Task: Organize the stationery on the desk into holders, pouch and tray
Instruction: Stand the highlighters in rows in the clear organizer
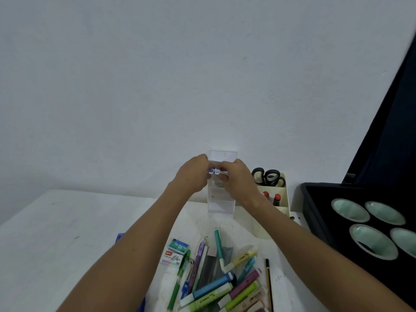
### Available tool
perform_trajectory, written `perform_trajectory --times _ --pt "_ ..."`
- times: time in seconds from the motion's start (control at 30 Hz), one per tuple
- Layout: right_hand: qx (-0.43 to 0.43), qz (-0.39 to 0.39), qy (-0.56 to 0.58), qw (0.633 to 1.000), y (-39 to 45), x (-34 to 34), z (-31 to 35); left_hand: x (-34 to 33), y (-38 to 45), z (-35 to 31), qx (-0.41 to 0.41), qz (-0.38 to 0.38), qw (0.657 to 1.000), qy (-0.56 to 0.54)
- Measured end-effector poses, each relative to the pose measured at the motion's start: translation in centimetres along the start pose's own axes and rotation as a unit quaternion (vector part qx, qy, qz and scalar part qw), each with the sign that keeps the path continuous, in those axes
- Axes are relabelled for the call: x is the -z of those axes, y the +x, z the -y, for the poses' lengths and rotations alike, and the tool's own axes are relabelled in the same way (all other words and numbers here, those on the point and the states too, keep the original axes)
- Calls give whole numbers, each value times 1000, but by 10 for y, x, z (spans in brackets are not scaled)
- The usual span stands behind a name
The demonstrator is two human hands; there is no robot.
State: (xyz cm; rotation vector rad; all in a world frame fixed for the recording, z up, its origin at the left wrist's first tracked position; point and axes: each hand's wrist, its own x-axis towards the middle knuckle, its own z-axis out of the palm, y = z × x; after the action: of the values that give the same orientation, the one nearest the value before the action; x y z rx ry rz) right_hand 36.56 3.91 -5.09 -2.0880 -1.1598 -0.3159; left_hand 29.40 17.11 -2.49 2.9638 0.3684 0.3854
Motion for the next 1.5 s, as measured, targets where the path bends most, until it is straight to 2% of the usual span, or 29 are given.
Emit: perform_trajectory --times 0.13,0.4,0.6,0.77,0.83,0.9,0.97,1.03,1.1,1.2,1.37,1.5 --pt "8 -22 -18 1000 3 -4 2 -2 2 1 2 -18 1000 -5" --pt "19 -19 23 999 5 -5 -6 -18 -3 -2 25 -66 998 1" --pt "53 16 -43 998 6 -6 -5 -10 -26 -11 15 -80 994 -66" --pt "47 17 -29 998 -20 14 12 -13 -72 -13 71 -112 985 -110" --pt "40 56 -19 997 -41 22 16 -22 -93 -7 91 -55 988 -116" --pt "29 184 -30 982 -66 28 13 -32 -115 -3 92 50 989 -107" --pt "13 335 -80 939 -93 32 1 -42 -133 -7 66 143 982 -101" --pt "-2 409 -143 901 -115 33 -14 -53 -143 -14 45 192 974 -115" --pt "-14 423 -190 886 -128 31 -27 -62 -145 -22 41 200 971 -127" --pt "-7 411 -205 888 -135 23 -37 -74 -135 -35 56 199 969 -135" --pt "29 384 -202 900 -136 15 -42 -96 -116 -55 176 184 961 -111" --pt "58 383 -220 895 -134 17 -43 -100 -103 -61 202 153 962 -103"
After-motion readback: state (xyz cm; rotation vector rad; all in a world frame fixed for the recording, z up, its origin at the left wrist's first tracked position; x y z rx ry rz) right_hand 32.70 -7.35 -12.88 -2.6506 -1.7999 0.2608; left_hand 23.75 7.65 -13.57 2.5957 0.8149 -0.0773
